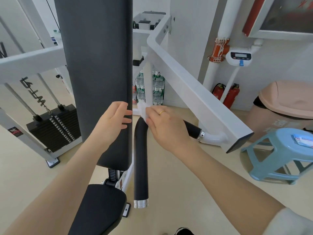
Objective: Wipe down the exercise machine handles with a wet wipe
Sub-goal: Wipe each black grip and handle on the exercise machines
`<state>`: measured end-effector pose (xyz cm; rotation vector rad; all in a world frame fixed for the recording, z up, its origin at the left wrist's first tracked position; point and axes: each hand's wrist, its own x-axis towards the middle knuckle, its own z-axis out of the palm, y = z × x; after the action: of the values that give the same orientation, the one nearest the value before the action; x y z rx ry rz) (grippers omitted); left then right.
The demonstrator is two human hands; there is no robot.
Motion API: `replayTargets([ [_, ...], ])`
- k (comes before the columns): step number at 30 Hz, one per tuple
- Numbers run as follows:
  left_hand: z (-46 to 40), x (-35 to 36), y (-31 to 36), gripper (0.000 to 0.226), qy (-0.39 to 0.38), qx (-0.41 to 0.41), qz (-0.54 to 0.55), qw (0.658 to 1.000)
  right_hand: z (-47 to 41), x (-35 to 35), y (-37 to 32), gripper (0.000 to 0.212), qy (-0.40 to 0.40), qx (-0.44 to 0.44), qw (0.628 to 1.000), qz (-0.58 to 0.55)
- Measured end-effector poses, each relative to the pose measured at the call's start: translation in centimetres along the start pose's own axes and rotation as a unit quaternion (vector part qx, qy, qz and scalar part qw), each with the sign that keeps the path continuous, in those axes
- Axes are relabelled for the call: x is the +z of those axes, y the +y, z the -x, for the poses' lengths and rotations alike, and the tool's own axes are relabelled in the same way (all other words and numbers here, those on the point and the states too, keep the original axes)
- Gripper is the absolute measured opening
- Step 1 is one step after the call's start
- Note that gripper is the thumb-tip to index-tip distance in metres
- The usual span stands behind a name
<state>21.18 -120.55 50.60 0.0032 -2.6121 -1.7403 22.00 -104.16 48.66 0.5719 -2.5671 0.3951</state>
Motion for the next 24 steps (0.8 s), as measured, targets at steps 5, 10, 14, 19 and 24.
replayTargets([
  [5, 0.1, -1.6, -0.2, 0.038, -0.033, -0.009, 0.05, 0.998, 0.3, 0.2, -2.0, 0.037, -0.12, -0.177, 0.977, 0.017],
  [10, 0.8, -2.9, -1.5, 0.04, -0.083, 0.004, 0.019, 0.996, 7.5, -0.6, -4.5, 0.039, -0.205, -0.293, 0.934, -0.019],
  [14, 2.4, -3.2, -2.8, 0.037, -0.14, -0.001, 0.025, 0.99, 6.6, -0.3, -3.8, 0.05, -0.173, -0.192, 0.966, -0.015],
  [19, 4.1, -3.2, -3.4, 0.032, -0.186, 0.023, 0.037, 0.982, 9.6, 0.5, -5.6, 0.059, -0.188, -0.075, 0.973, -0.11],
  [24, 5.0, -2.6, -3.9, 0.031, -0.249, 0.013, 0.071, 0.966, 13.6, 0.7, -6.9, 0.052, -0.16, -0.132, 0.974, -0.096],
])
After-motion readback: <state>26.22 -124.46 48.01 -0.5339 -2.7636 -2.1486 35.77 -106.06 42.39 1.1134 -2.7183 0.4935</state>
